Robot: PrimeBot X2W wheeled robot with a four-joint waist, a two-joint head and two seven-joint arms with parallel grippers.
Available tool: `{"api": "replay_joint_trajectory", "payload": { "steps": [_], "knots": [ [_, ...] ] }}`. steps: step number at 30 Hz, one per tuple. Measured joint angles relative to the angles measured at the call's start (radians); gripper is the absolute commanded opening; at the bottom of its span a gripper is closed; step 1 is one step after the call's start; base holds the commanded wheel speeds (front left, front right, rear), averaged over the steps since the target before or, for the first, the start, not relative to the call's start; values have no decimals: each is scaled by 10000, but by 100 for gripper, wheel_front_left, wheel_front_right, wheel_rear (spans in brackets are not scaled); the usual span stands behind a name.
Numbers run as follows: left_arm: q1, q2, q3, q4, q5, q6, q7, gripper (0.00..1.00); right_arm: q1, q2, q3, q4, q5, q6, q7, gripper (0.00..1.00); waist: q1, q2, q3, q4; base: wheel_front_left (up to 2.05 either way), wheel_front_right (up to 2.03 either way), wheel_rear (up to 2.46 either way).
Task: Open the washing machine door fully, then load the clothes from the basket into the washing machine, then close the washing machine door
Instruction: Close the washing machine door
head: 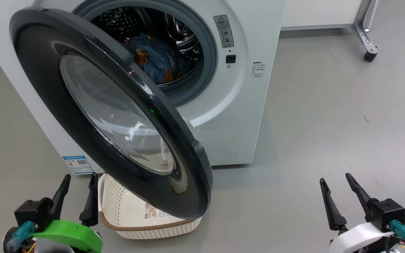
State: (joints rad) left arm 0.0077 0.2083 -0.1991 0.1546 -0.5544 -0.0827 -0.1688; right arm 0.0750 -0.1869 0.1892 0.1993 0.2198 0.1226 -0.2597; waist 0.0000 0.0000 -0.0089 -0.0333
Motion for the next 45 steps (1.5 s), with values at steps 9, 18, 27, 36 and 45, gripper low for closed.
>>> {"api": "replay_joint_trajectory", "payload": {
  "steps": [9, 18, 27, 36, 45],
  "knots": [
    [195, -67, -280, 514, 796, 265, -702, 100, 4, -2, -52, 0, -2, 0, 0, 100, 0, 0, -24, -21, 0, 0, 0],
    [404, -236, -234, 970, 1133, 405, -802, 100, 8, 0, -104, 4, -4, 0, 0, 100, 0, 0, -59, -65, 0, 0, 0],
    [534, -453, 270, 1026, 1463, 529, -803, 100, 159, -40, -217, 48, -8, 0, 0, 100, 0, 0, -93, -37, 0, 0, 0],
    [538, -681, 686, 853, 1670, 514, -803, 100, 295, -42, -545, 385, -21, 0, 2, 3, 0, 0, -105, 61, 0, 0, 0],
    [616, -886, 997, 786, 1973, 433, -803, 100, 368, 38, -662, 568, -21, 0, 2, 0, 0, 0, -121, 95, 0, 0, 0]
  ]
}}
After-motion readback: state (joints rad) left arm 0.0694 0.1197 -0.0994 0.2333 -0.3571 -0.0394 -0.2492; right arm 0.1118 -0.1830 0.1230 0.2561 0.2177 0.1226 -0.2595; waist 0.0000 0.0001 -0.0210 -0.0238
